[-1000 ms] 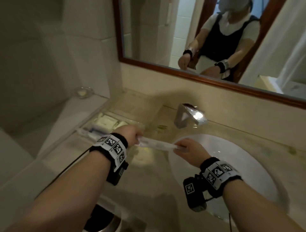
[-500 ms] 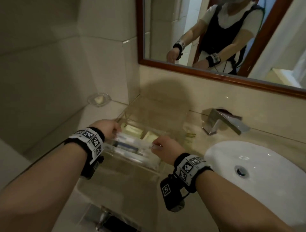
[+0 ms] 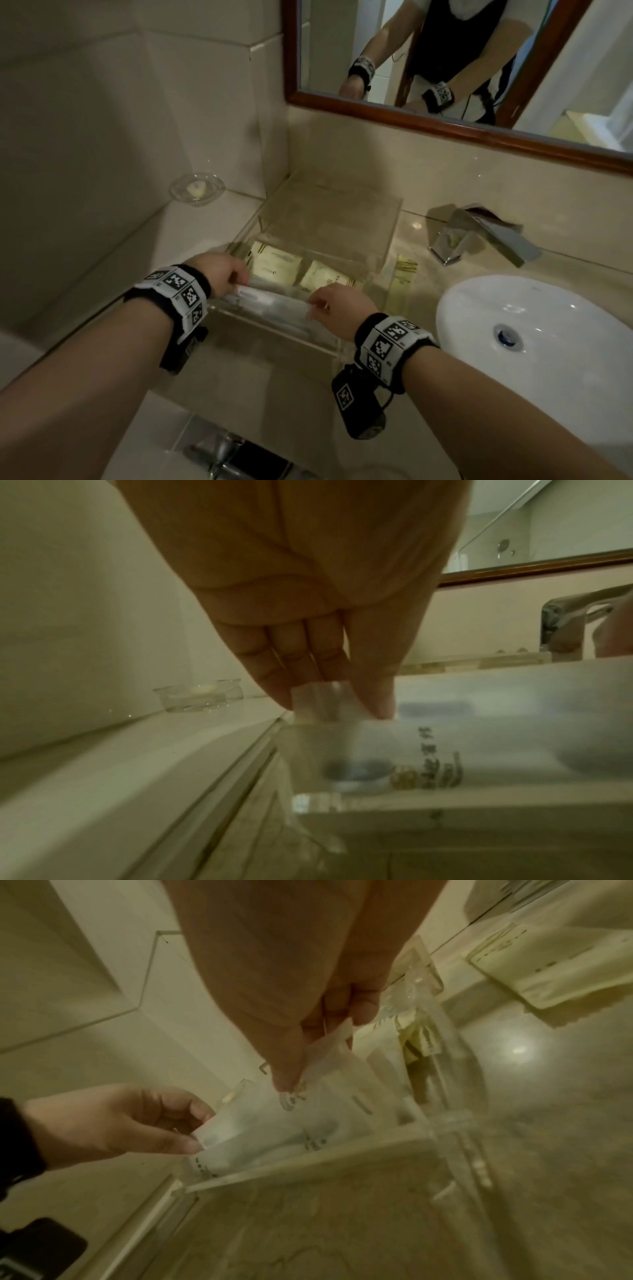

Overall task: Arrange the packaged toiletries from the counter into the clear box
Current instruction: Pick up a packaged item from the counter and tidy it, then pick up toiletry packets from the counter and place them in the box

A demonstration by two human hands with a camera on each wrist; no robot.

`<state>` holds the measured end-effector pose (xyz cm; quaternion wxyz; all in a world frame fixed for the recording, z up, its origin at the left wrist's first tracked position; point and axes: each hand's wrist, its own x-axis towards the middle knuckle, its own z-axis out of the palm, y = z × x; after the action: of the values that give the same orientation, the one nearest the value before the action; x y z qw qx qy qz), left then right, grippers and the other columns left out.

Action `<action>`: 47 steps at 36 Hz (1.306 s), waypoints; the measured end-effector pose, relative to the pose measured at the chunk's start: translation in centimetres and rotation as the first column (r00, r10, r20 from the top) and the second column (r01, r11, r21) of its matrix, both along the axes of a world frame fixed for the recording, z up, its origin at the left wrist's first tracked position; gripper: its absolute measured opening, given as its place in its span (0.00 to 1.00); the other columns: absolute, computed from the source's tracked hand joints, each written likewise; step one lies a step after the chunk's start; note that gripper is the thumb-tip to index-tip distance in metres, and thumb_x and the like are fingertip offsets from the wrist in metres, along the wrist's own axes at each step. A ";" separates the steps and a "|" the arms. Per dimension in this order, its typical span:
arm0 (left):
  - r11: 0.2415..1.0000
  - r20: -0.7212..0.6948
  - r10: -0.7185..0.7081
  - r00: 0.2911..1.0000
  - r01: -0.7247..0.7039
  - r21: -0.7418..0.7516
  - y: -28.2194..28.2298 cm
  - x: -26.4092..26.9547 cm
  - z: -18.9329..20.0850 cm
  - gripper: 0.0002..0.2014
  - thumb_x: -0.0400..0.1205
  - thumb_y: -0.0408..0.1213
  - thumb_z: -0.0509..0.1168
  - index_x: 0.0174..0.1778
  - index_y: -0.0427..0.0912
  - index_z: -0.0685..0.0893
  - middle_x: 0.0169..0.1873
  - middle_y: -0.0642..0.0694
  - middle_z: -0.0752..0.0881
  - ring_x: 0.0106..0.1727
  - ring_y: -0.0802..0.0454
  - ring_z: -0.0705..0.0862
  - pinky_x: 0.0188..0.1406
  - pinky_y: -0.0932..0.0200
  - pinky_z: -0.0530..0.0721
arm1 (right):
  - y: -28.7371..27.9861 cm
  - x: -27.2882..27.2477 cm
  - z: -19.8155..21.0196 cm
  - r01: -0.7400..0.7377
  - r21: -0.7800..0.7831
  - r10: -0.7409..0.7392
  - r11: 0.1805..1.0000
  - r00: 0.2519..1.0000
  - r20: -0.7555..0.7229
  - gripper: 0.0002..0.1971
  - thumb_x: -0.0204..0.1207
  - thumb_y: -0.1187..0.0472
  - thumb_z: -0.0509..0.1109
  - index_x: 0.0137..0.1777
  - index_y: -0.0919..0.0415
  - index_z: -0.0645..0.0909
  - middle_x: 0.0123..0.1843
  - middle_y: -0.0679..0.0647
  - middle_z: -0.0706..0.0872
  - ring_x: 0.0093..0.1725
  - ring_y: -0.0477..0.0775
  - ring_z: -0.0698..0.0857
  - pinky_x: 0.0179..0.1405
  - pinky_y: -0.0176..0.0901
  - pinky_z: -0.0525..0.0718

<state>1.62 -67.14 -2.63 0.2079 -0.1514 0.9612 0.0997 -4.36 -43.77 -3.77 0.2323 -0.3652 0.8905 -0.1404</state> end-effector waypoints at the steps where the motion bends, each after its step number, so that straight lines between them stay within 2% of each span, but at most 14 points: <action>1: 1.000 0.023 -0.008 1.000 0.008 0.000 -0.1 0.1 0.0 0.12 0.79 0.39 0.67 0.58 0.52 0.85 0.54 0.52 0.85 0.58 0.52 0.82 0.56 0.64 0.75 | -0.2 0.0 0.1 -0.015 0.012 0.015 1.000 1.000 0.002 0.14 0.82 0.56 0.59 0.60 0.54 0.84 0.60 0.53 0.86 0.58 0.56 0.83 0.57 0.48 0.83; 8: 0.998 0.092 -0.042 0.995 0.046 -0.046 0.6 0.0 0.4 0.12 0.81 0.40 0.63 0.60 0.52 0.85 0.61 0.52 0.85 0.63 0.53 0.81 0.60 0.66 0.75 | -0.9 0.3 -0.6 -0.023 0.101 0.025 0.995 1.000 -0.019 0.14 0.81 0.61 0.58 0.55 0.53 0.84 0.55 0.54 0.87 0.55 0.59 0.85 0.55 0.49 0.85; 13: 0.999 0.124 -0.043 0.991 0.045 -0.021 0.5 0.2 0.4 0.14 0.78 0.47 0.67 0.60 0.54 0.84 0.56 0.53 0.85 0.59 0.54 0.82 0.58 0.65 0.75 | -0.5 0.3 -0.2 -0.034 0.067 0.036 0.997 0.999 -0.027 0.13 0.81 0.57 0.59 0.57 0.53 0.85 0.55 0.53 0.87 0.54 0.58 0.84 0.54 0.49 0.85; 16: 0.999 0.124 -0.042 0.991 0.041 0.005 0.4 0.5 0.3 0.18 0.76 0.45 0.70 0.63 0.55 0.83 0.60 0.53 0.84 0.63 0.53 0.81 0.63 0.64 0.76 | -0.2 0.0 -0.3 -0.061 0.122 0.064 0.991 0.998 -0.018 0.14 0.81 0.52 0.60 0.60 0.53 0.83 0.57 0.53 0.87 0.55 0.58 0.84 0.55 0.49 0.85; 18: 0.998 0.134 -0.064 0.989 0.065 -0.003 0.7 0.5 0.3 0.17 0.76 0.44 0.70 0.61 0.54 0.84 0.61 0.53 0.84 0.63 0.52 0.82 0.65 0.61 0.77 | -0.2 0.1 -0.6 -0.070 0.153 0.074 0.986 0.997 -0.019 0.14 0.81 0.52 0.60 0.61 0.53 0.83 0.57 0.54 0.87 0.56 0.58 0.84 0.56 0.49 0.85; 21: 0.996 0.181 -0.072 0.981 0.081 -0.042 1.3 0.3 0.5 0.13 0.75 0.43 0.70 0.56 0.54 0.85 0.57 0.51 0.86 0.58 0.52 0.83 0.62 0.60 0.79 | -0.3 0.4 -0.8 -0.057 0.131 0.064 0.990 0.996 -0.054 0.14 0.80 0.54 0.61 0.58 0.54 0.85 0.55 0.55 0.87 0.56 0.58 0.84 0.54 0.47 0.85; 24: 0.993 0.233 -0.080 0.969 0.098 -0.065 1.9 -0.3 1.0 0.15 0.77 0.39 0.68 0.59 0.50 0.85 0.59 0.48 0.86 0.60 0.51 0.83 0.60 0.61 0.78 | -0.2 0.5 -0.8 -0.063 0.104 0.073 0.993 0.993 -0.096 0.16 0.81 0.51 0.60 0.58 0.55 0.86 0.55 0.56 0.85 0.57 0.58 0.81 0.55 0.48 0.83; 28: 0.993 0.263 -0.081 0.961 0.101 -0.062 3.0 -1.1 2.0 0.18 0.80 0.38 0.65 0.67 0.44 0.80 0.66 0.47 0.82 0.67 0.49 0.80 0.64 0.62 0.76 | 0.8 0.2 -0.8 0.011 0.015 -0.010 1.000 0.998 -0.065 0.19 0.84 0.48 0.56 0.60 0.56 0.85 0.58 0.56 0.82 0.58 0.58 0.81 0.59 0.51 0.81; 32: 0.990 0.142 -0.083 0.986 0.098 -0.101 4.6 -2.2 2.3 0.16 0.82 0.42 0.61 0.64 0.47 0.81 0.65 0.47 0.83 0.66 0.48 0.81 0.67 0.59 0.77 | 2.1 -0.8 -0.1 0.161 -0.085 -0.168 0.983 0.983 -0.073 0.19 0.84 0.49 0.56 0.61 0.58 0.83 0.60 0.55 0.83 0.58 0.57 0.82 0.56 0.47 0.80; 35: 0.985 0.060 -0.114 0.992 0.121 -0.122 6.3 -3.2 2.5 0.16 0.83 0.45 0.60 0.64 0.48 0.82 0.65 0.48 0.83 0.66 0.49 0.81 0.66 0.57 0.77 | 3.7 -2.0 -0.3 0.363 -0.207 -0.378 0.909 0.925 -0.037 0.16 0.83 0.51 0.59 0.61 0.57 0.82 0.60 0.55 0.83 0.58 0.57 0.82 0.53 0.44 0.79; 38: 0.977 0.037 -0.169 0.985 0.172 -0.124 8.5 -4.2 2.9 0.16 0.84 0.46 0.59 0.65 0.47 0.82 0.63 0.47 0.84 0.65 0.48 0.81 0.62 0.56 0.78 | 6.2 -3.5 -1.1 0.620 -0.274 -0.636 0.735 0.771 0.038 0.17 0.79 0.54 0.63 0.65 0.59 0.78 0.62 0.58 0.83 0.62 0.59 0.81 0.62 0.47 0.79; 42: 0.969 0.026 -0.224 0.974 0.225 -0.104 10.7 -5.1 3.1 0.16 0.84 0.46 0.58 0.64 0.49 0.83 0.62 0.48 0.85 0.62 0.48 0.83 0.60 0.55 0.81 | 9.2 -4.3 -2.0 0.807 -0.053 -0.800 0.589 0.591 0.108 0.31 0.75 0.51 0.70 0.76 0.59 0.65 0.75 0.62 0.71 0.74 0.63 0.72 0.73 0.49 0.70; 44: 0.965 0.017 -0.244 0.970 0.245 -0.090 11.5 -5.4 3.2 0.16 0.84 0.46 0.58 0.64 0.49 0.83 0.62 0.49 0.85 0.62 0.48 0.83 0.58 0.56 0.81 | 10.0 -4.2 -2.7 0.809 0.039 -0.808 0.586 0.580 0.106 0.39 0.72 0.47 0.73 0.79 0.59 0.60 0.75 0.62 0.70 0.75 0.64 0.72 0.74 0.51 0.71; 47: 0.962 0.005 -0.265 0.964 0.265 -0.059 12.4 -5.7 3.1 0.15 0.84 0.46 0.58 0.63 0.49 0.83 0.61 0.49 0.86 0.62 0.48 0.83 0.60 0.54 0.81 | 10.2 -3.7 -3.5 0.793 0.087 -0.798 0.603 0.599 0.064 0.45 0.69 0.41 0.74 0.79 0.60 0.57 0.75 0.61 0.69 0.75 0.63 0.70 0.75 0.53 0.70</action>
<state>-4.05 -54.76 0.42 0.2136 -0.0272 0.9756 0.0428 -8.06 -33.52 -7.32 0.1971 0.0823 0.9508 -0.2244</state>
